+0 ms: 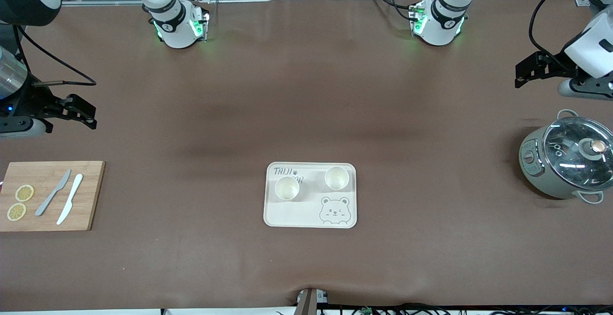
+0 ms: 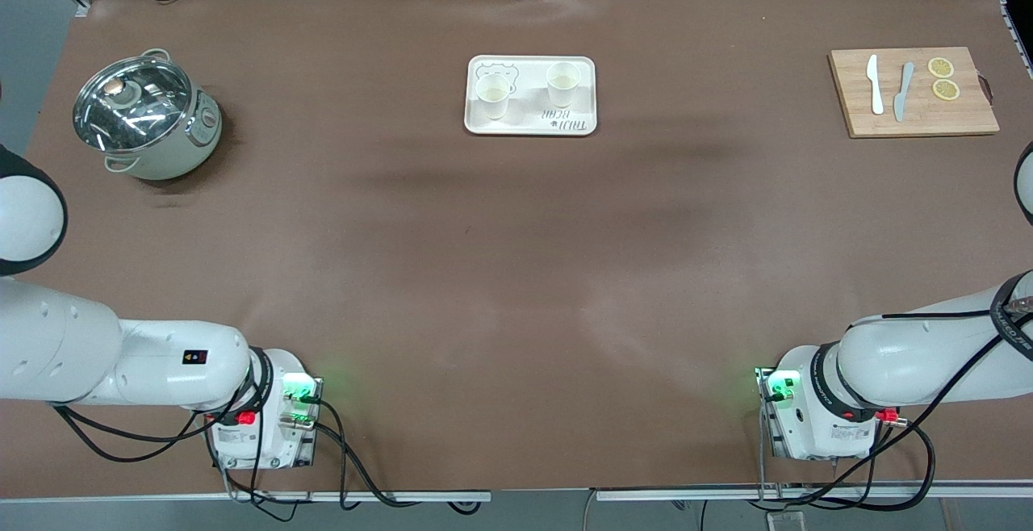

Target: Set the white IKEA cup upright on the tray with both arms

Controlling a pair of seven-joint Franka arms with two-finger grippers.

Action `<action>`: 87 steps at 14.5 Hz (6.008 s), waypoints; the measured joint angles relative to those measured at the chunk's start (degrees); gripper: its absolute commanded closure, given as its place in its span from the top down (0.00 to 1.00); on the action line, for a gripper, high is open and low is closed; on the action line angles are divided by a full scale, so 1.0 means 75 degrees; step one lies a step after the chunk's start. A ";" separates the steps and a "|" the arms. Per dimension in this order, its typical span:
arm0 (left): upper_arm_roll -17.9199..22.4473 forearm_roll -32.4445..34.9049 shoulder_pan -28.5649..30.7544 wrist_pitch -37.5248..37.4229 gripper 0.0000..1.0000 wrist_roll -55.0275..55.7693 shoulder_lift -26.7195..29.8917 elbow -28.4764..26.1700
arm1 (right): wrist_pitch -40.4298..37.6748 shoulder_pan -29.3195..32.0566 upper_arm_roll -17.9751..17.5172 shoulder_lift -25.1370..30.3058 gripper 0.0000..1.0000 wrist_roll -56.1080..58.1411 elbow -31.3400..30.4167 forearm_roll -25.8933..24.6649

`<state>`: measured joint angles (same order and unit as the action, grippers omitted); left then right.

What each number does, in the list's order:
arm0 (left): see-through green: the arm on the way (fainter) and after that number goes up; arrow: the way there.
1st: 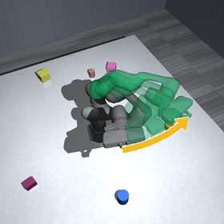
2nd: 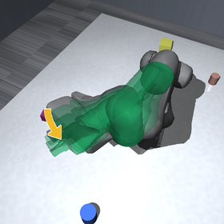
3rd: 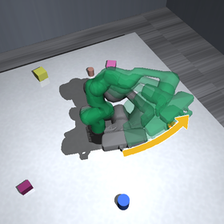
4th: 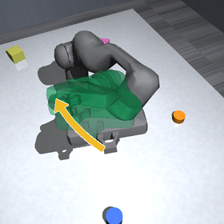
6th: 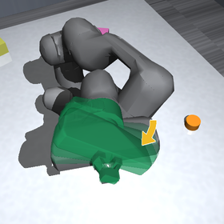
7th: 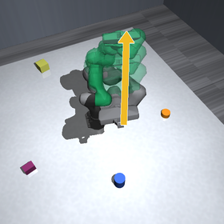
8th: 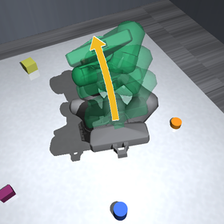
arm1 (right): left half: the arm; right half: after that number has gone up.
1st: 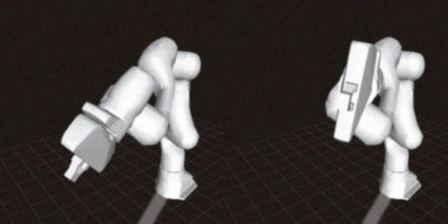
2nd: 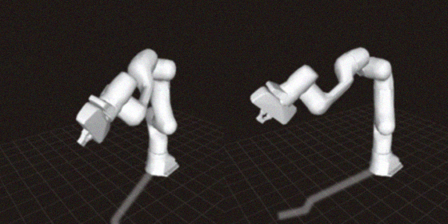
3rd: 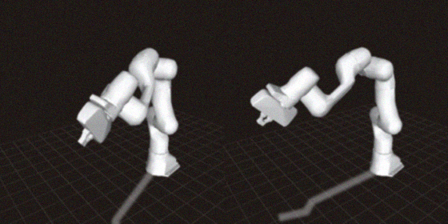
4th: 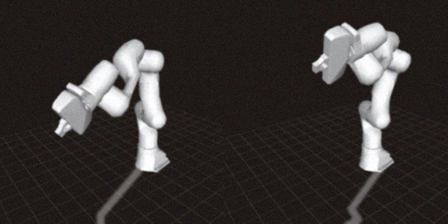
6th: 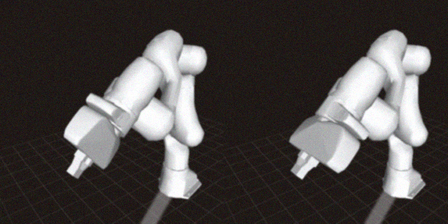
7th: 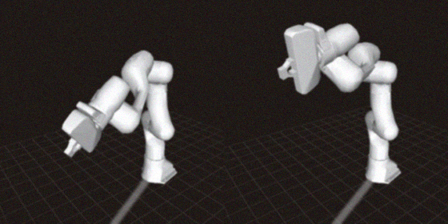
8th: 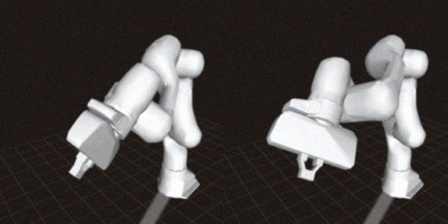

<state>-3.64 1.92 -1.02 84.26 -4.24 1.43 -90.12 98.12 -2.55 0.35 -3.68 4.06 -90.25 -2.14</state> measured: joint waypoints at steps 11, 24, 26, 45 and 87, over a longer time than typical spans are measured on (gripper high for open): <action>-0.0030 0.0250 0.0047 -0.0051 1.00 0.0000 -0.0003 0.0013 | 0.0182 0.0083 0.0056 -0.0051 1.00 0.0206 0.0283 0.0002; -0.0162 0.0250 -0.0153 0.0319 1.00 0.0000 -0.0126 0.0067 | 0.0415 0.0067 0.0003 -0.0096 1.00 0.0261 0.0299 0.0010; -0.0208 0.0250 -0.0158 0.0329 1.00 0.0000 -0.0131 0.0075 | 0.0409 0.0064 0.0001 -0.0096 1.00 0.0263 0.0299 0.0010; -0.0241 0.0250 -0.0295 0.0602 1.00 0.0000 -0.0406 0.0169 | 0.0451 -0.0042 -0.0028 -0.0096 1.00 0.0267 0.0303 0.0009; -0.0240 0.0250 -0.0458 0.1375 1.00 0.0049 -0.0758 0.0547 | 0.0627 0.0354 0.0122 -0.0237 1.00 0.0262 0.0277 0.0000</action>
<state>-5.44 3.80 -4.45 94.57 -3.87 -4.25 -86.02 102.82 0.11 1.27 -5.46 6.03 -88.17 -2.14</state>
